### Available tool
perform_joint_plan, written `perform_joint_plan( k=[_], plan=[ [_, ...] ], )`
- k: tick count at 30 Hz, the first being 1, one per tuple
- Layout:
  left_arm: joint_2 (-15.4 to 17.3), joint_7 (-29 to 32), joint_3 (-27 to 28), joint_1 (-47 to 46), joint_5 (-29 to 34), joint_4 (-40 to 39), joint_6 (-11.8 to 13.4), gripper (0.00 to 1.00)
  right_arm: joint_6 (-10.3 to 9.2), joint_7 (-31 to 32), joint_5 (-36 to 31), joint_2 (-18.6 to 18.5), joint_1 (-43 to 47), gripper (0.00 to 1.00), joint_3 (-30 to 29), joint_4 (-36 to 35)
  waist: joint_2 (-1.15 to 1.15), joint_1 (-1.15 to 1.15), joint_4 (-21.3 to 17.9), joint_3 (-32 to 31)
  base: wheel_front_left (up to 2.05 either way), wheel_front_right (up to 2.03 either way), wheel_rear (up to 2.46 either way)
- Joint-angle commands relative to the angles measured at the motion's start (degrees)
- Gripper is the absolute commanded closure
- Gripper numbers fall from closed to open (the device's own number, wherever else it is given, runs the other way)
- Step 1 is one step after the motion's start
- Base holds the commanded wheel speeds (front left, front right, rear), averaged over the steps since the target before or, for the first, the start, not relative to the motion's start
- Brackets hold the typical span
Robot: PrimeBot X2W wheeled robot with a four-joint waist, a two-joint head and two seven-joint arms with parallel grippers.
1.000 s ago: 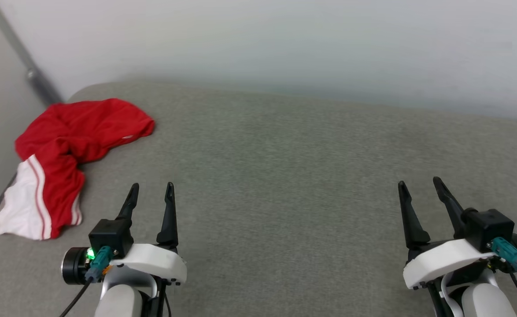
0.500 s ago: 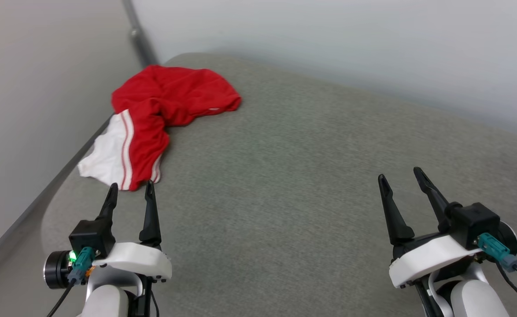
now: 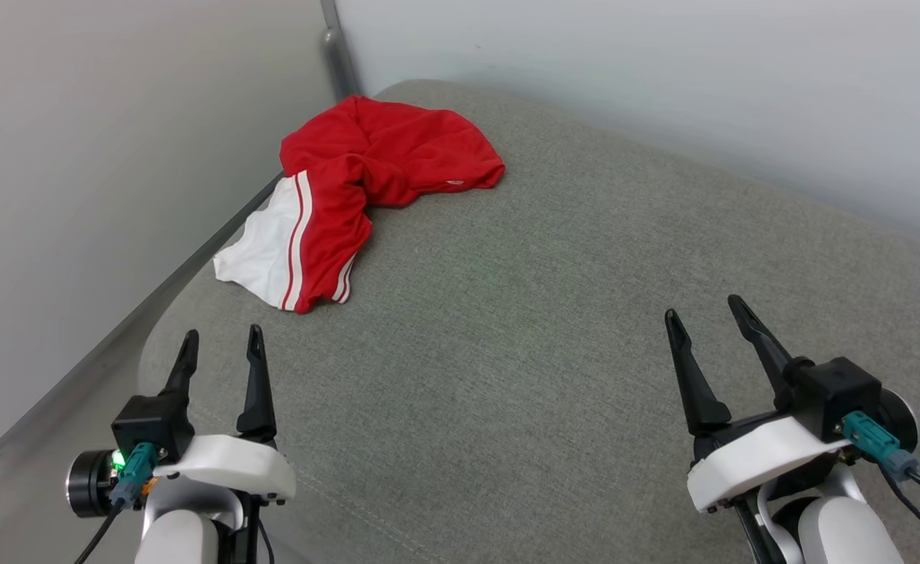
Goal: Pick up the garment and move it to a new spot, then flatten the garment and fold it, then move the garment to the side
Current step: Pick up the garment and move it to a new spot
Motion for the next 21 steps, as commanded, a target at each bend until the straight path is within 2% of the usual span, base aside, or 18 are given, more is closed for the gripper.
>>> perform_joint_plan(
  k=[1, 7, 14, 18, 19, 21],
  plan=[
    [-0.07, -0.15, 0.11, -1.04, 0.37, 0.11, -0.14, 0.00, -0.01, -0.03, -0.40, 0.08, -0.71, 0.00, 0.00, -0.32, 0.00, 0.00, -0.01, 0.11, 0.00, 0.00, 0.00],
    [0.80, -0.15, 0.12, -6.24, 0.87, 2.59, -0.80, 0.00, -0.02, 1.08, -1.50, 0.08, -1.69, 0.00, 0.14, -1.95, 0.00, 0.00, -1.71, 2.22, 0.00, 0.00, 0.00],
    [3.97, 1.35, 1.18, -18.07, -0.92, 9.11, -2.02, 0.00, -0.02, 2.77, -2.68, 0.05, -3.97, 0.00, 0.24, -4.45, 0.00, 0.00, -5.40, 6.87, 0.00, 0.00, 0.00],
    [9.17, 8.94, 2.08, -28.68, -3.22, 15.08, -3.09, 0.00, -0.02, 3.82, -3.17, -0.28, -6.83, 0.00, 0.73, -7.07, 0.00, 0.00, -10.16, 12.84, 0.00, 0.00, 0.00],
    [9.17, 8.94, 2.08, -28.68, -3.22, 15.08, -3.09, 0.00, -0.02, 3.82, -3.17, -0.28, -6.83, 0.00, 0.73, -7.07, 0.00, 0.00, -10.16, 12.84, 0.00, 0.00, 0.00],
    [11.24, 12.76, 2.46, -32.28, -4.40, 16.74, -3.50, 0.00, -0.02, 4.16, -2.90, -0.51, -7.91, 0.00, 0.94, -7.93, 0.00, 0.00, -12.19, 15.44, 0.00, 0.00, 0.00]
  ],
)
